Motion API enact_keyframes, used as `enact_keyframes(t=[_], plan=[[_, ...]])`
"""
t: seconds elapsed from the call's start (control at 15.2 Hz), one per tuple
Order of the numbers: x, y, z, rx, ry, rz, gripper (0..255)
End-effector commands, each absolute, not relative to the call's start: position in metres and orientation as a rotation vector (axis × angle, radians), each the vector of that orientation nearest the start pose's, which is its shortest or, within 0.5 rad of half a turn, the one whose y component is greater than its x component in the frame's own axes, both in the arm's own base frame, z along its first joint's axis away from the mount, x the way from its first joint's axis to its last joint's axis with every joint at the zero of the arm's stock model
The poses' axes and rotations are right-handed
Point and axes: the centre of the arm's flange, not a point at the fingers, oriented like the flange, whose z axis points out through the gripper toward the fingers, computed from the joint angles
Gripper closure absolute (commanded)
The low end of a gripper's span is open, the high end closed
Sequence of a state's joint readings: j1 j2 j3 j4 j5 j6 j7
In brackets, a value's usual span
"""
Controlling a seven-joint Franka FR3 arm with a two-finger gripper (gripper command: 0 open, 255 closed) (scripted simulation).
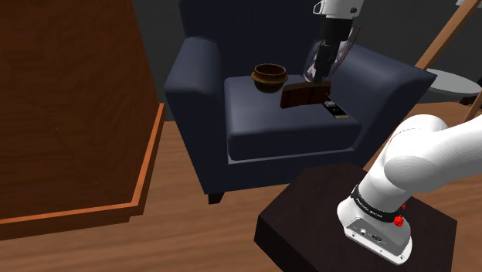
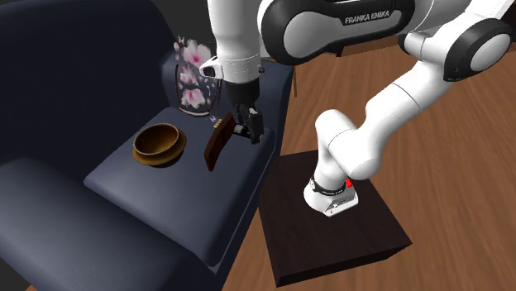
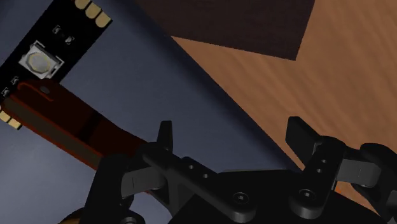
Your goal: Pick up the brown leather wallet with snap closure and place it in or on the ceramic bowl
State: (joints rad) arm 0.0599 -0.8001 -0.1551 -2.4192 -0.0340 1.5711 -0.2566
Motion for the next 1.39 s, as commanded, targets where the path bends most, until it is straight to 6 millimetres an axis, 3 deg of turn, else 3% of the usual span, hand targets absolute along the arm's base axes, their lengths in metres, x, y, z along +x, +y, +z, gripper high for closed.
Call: enact_keyframes(t=[0.0,0.33,0.66,1.19,1.32], plan=[[0.307,-0.068,0.551,-3.016,-0.526,0.045,0],[0.333,-0.119,0.524,-2.911,-0.982,-0.002,0],[0.375,-0.159,0.498,-2.738,-1.418,-0.050,0],[0.376,-0.157,0.458,-2.735,-1.425,-0.051,0],[0.376,-0.157,0.458,-2.735,-1.425,-0.051,0]])
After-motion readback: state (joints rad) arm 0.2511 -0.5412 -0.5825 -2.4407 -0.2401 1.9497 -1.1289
